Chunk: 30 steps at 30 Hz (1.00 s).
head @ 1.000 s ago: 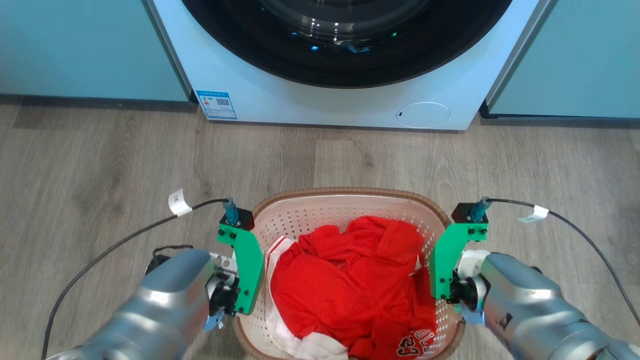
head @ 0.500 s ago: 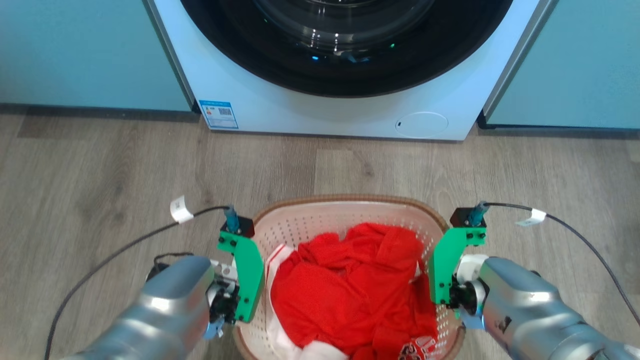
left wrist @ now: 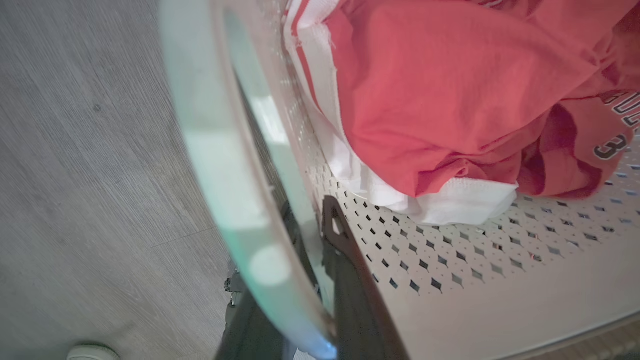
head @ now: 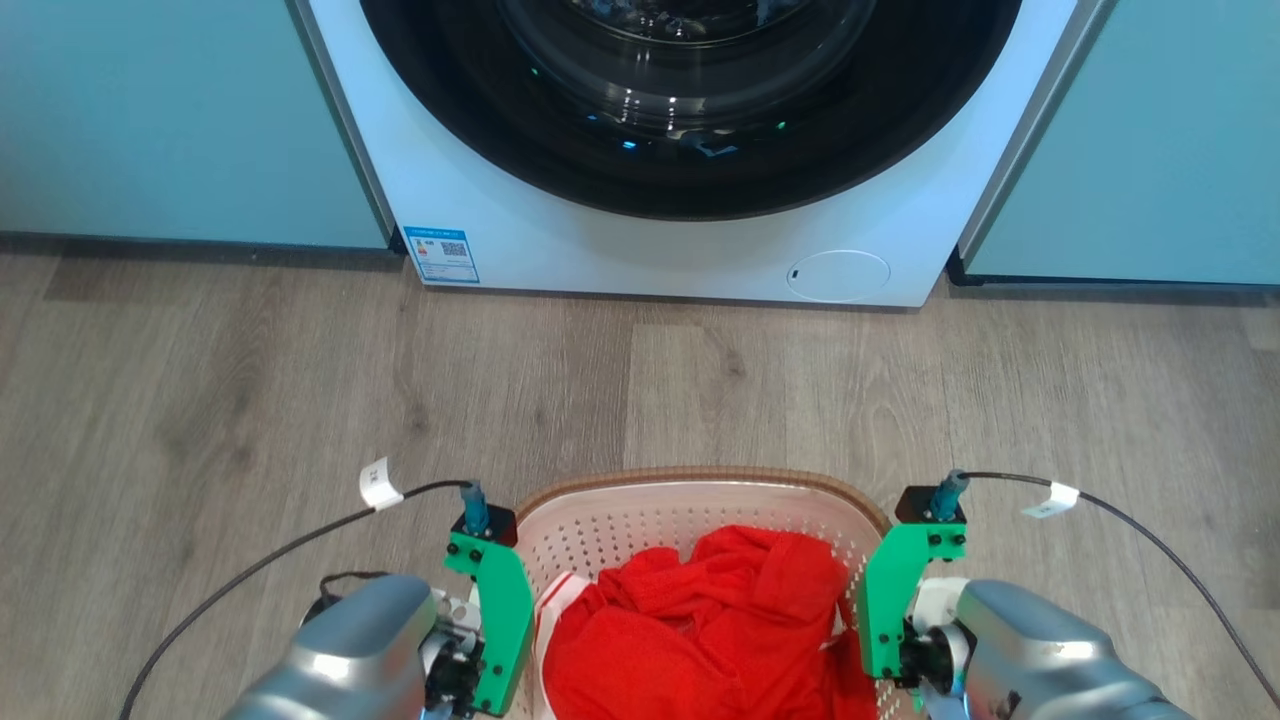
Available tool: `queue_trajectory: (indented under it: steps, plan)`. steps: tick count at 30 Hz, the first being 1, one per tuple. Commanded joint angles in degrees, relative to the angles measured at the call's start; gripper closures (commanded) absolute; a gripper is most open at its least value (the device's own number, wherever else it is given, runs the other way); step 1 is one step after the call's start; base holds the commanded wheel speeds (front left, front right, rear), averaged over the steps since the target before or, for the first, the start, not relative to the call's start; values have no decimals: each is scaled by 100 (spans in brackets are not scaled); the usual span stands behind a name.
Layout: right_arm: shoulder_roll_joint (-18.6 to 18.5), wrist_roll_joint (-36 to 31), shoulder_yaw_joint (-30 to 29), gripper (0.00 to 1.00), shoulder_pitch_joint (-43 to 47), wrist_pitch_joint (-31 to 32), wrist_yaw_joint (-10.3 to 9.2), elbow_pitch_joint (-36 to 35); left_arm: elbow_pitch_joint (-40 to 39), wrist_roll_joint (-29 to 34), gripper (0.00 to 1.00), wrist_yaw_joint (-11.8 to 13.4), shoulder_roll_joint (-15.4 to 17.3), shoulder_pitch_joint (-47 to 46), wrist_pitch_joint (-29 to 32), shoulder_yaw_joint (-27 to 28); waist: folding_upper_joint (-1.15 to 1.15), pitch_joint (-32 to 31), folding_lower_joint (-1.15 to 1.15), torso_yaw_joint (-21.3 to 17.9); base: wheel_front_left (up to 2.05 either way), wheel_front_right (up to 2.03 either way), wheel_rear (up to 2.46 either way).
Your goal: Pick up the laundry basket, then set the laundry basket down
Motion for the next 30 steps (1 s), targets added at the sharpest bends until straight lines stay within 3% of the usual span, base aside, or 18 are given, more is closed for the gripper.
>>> queue_trajectory:
  steps: [1,30]
  plan:
    - [126,15,69,100,-109,-22,44,-200,-106,136,100,-43,44,-164,54,10,0,-11,0,-1,0,0,0]
    - [126,383,385,100,-311,-122,44,-82,-128,105,100,-43,55,-274,36,10,0,158,0,-6,0,0,0]
